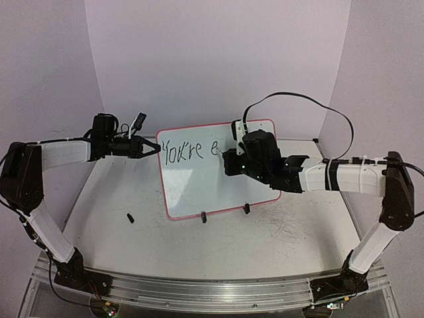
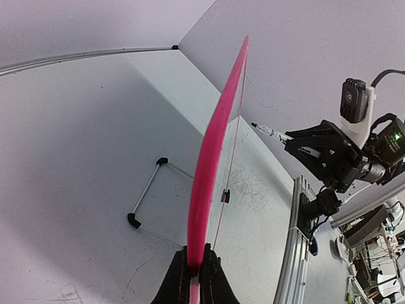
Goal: Write a sentence on the whiteboard
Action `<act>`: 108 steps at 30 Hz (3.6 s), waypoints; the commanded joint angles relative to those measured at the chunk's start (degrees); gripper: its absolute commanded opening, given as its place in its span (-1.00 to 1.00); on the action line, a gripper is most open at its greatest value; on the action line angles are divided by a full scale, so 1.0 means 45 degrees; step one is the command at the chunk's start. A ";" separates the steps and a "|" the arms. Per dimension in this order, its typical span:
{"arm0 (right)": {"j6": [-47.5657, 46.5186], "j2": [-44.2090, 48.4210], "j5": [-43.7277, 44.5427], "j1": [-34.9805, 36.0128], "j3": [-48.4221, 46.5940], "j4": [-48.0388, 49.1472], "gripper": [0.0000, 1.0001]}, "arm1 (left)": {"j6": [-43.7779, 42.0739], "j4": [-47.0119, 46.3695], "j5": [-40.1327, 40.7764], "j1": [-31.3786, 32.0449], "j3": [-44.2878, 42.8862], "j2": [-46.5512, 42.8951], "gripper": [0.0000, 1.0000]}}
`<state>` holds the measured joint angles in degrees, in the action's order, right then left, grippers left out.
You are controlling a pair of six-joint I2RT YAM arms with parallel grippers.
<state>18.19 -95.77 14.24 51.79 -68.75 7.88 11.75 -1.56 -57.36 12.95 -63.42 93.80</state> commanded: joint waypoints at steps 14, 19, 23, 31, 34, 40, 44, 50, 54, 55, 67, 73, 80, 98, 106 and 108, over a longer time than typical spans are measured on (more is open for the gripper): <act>-0.0713 -0.0070 0.0323 -0.0064 -0.0721 -0.0113 -1.00 | -0.0208 0.0191 -0.0079 0.0297 -0.0459 -0.0120 -1.00; -0.0889 -0.0318 0.0769 -0.0066 -0.1065 -0.0253 -1.00 | -0.0214 0.0191 -0.0088 0.0296 -0.0467 -0.0116 -1.00; -0.0797 -0.0473 0.0918 -0.0114 -0.1370 -0.0285 -1.00 | -0.0227 0.0191 -0.0072 0.0304 -0.0465 -0.0140 -1.00; -0.0478 -0.0616 0.1153 -0.0197 -0.1528 -0.0349 -1.00 | -0.0247 0.0211 -0.0073 0.0302 -0.0443 -0.0215 -1.00; -0.0375 -0.0667 0.1291 -0.0215 -0.1502 -0.0441 -1.00 | -0.0247 0.0211 -0.0085 0.0303 -0.0439 -0.0202 -1.00; -0.0578 -0.0891 0.1106 -0.0234 -0.1670 -0.0475 -1.00 | -0.0247 0.0211 -0.0089 0.0303 -0.0459 -0.0171 -1.00; -0.0697 -0.0958 0.1324 -0.0239 -0.1781 -0.0461 -1.00 | -0.0247 0.0211 -0.0105 0.0296 -0.0458 -0.0160 -1.00; -0.0673 -0.1141 0.1428 -0.0282 -0.1863 -0.0467 -1.00 | -0.0253 0.0211 -0.0086 0.0295 -0.0459 -0.0149 -1.00; -0.0666 -0.1191 0.1540 -0.0292 -0.1796 -0.0486 -1.00 | -0.0247 0.0211 -0.0098 0.0302 -0.0458 -0.0151 -1.00; -0.0660 -0.1172 0.1564 -0.0270 -0.1750 -0.0517 -1.00 | -0.0247 0.0211 -0.0086 0.0297 -0.0458 -0.0158 -1.00; 0.0078 -0.0635 0.1118 -0.0114 -0.0482 -0.0769 -1.00 | -0.0247 0.0211 -0.0091 0.0303 -0.0458 -0.0105 -1.00; 0.0357 -0.0514 0.1020 0.0022 -0.0120 -0.0774 -1.00 | -0.0247 0.0211 -0.0085 0.0299 -0.0458 -0.0077 -1.00; 0.0472 -0.0486 0.1118 0.0083 -0.0126 -0.0811 -1.00 | -0.0247 0.0211 -0.0089 0.0314 -0.0438 -0.0094 -1.00; 0.0158 -0.1244 0.1754 -0.0157 -0.1565 -0.0500 -1.00 | -0.0247 0.0211 -0.0105 0.0324 -0.0423 -0.0122 -1.00; 0.0162 -0.1317 0.2163 -0.0317 -0.1791 -0.0442 -1.00 | -0.0254 0.0211 -0.0109 0.0323 -0.0438 -0.0085 -1.00; 0.0299 -0.1242 0.2373 -0.0334 -0.1734 -0.0450 -1.00 | -0.0248 0.0211 -0.0105 0.0318 -0.0441 -0.0098 -1.00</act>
<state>19.18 -100.68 21.37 51.17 -74.69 5.15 11.72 -1.54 -57.19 13.04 -63.42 93.80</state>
